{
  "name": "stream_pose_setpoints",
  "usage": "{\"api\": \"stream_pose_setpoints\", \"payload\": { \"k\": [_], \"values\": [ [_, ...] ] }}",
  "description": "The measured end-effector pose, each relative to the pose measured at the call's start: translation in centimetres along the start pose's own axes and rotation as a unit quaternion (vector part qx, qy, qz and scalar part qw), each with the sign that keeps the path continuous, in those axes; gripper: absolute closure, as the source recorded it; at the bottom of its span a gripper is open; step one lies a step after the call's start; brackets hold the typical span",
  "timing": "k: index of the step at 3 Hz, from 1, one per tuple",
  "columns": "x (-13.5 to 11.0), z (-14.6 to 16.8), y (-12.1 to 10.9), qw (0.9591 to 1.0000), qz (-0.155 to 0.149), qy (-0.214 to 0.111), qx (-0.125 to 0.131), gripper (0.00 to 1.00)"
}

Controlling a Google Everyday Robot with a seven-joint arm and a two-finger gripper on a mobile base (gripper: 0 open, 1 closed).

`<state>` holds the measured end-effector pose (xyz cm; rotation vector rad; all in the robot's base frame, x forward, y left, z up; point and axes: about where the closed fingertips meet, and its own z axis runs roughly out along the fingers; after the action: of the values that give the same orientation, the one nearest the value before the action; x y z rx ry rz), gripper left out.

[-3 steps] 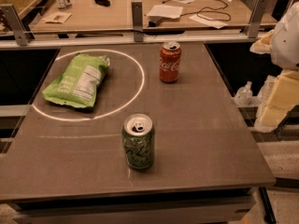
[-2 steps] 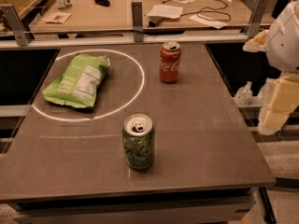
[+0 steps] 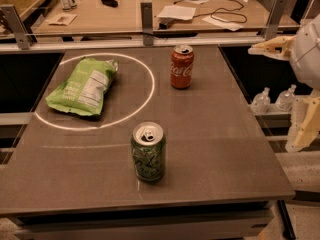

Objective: Move green jalapeno chip bag near green can

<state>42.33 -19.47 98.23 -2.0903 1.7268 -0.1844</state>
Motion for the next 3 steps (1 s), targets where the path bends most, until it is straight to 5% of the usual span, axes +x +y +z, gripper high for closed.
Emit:
{"api": "stream_pose_setpoints", "payload": {
  "k": [1, 2, 3],
  "values": [
    [-1.4, 0.3, -0.6, 0.9956, -0.055, -0.074, 0.017, 0.0],
    [-4.1, 0.9, -0.5, 0.9831, -0.144, -0.109, 0.029, 0.0],
    [-4.4, 0.9, -0.4, 0.9735, -0.199, -0.107, 0.035, 0.0]
  ]
}}
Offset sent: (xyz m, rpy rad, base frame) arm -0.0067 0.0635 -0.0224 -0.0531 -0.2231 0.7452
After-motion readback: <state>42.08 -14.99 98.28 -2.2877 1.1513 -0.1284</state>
